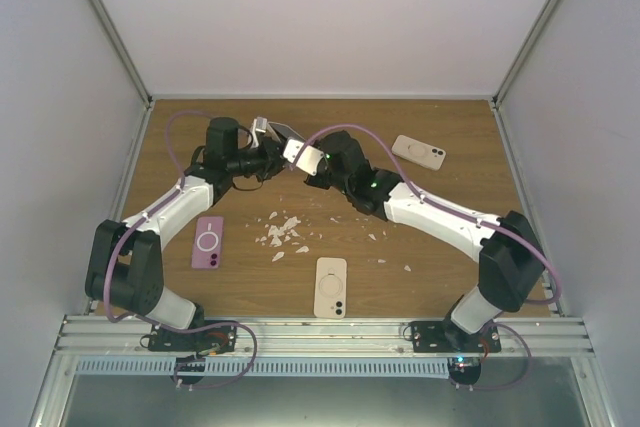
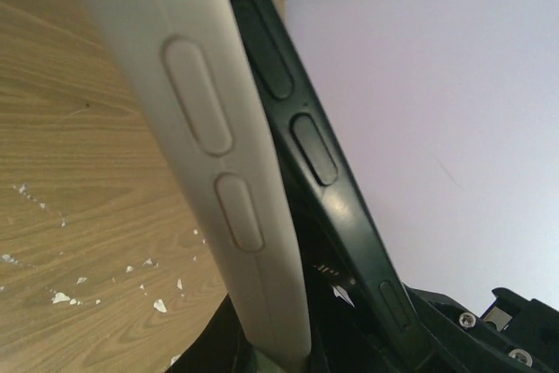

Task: Take the phone out of the phone case
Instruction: Remove the phone case from the phone.

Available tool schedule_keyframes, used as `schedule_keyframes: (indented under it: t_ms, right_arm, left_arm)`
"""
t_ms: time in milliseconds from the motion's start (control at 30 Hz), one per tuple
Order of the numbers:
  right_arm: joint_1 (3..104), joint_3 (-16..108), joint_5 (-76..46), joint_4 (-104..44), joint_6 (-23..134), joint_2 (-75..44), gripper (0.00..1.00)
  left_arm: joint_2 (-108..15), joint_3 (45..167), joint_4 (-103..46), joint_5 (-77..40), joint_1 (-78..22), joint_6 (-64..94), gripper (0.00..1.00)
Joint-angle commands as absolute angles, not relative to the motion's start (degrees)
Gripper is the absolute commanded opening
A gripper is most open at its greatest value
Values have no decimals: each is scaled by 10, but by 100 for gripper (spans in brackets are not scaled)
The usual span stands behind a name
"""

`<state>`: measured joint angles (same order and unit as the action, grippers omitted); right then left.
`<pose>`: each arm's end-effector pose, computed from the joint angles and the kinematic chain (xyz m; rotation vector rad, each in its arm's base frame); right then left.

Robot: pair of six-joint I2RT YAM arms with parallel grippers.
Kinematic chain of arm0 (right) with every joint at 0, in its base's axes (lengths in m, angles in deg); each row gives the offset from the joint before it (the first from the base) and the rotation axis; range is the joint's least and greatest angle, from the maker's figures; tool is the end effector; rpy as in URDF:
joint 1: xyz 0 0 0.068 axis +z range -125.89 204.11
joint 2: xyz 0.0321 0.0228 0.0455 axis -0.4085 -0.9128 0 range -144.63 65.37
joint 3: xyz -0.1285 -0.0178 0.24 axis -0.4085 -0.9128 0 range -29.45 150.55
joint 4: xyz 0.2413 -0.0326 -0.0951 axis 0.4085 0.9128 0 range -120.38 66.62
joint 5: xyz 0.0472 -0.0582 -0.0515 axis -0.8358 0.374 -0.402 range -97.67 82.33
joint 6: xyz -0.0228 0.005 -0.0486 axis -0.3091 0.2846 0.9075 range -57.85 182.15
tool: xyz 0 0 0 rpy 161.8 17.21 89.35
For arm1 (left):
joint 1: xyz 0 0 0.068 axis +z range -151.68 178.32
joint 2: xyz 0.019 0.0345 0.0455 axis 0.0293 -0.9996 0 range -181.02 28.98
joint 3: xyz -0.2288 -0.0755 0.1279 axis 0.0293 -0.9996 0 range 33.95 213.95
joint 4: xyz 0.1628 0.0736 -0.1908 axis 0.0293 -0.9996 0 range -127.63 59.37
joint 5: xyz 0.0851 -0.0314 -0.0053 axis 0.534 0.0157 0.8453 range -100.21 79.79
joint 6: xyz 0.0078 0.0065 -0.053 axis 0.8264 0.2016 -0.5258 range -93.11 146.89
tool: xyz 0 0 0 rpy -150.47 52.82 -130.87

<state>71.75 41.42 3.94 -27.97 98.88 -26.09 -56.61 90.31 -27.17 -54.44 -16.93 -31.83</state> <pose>0.2595 0.2742 0.3050 -1.2184 1.5408 -0.0750 0.3141 -0.1113 0.2662 -0.2924 2.2427 -1.5388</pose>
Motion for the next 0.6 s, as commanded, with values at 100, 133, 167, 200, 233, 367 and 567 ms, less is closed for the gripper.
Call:
schedule_keyframes:
  t_ms: [100, 133, 167, 200, 233, 367, 567]
  right_arm:
    - [683, 477, 50, -306, 954, -193, 0]
    - [681, 478, 49, -295, 952, -190, 0]
    - [680, 479, 47, -289, 951, -188, 1]
    - [679, 480, 45, -285, 949, -186, 1]
    - [678, 481, 43, -281, 948, -183, 1]
    - [672, 490, 29, -262, 935, -174, 1]
    - [665, 496, 17, -249, 921, -166, 0]
  left_arm:
    - [-564, 885, -365, -495, -147, -212, 0]
    - [-564, 885, -367, -491, -145, -211, 0]
    - [-563, 885, -369, -488, -144, -210, 0]
    - [-562, 884, -370, -486, -142, -209, 0]
    - [-562, 884, -370, -484, -141, -210, 0]
    - [-558, 882, -375, -477, -137, -207, 0]
    - [-556, 883, -382, -467, -133, -199, 0]
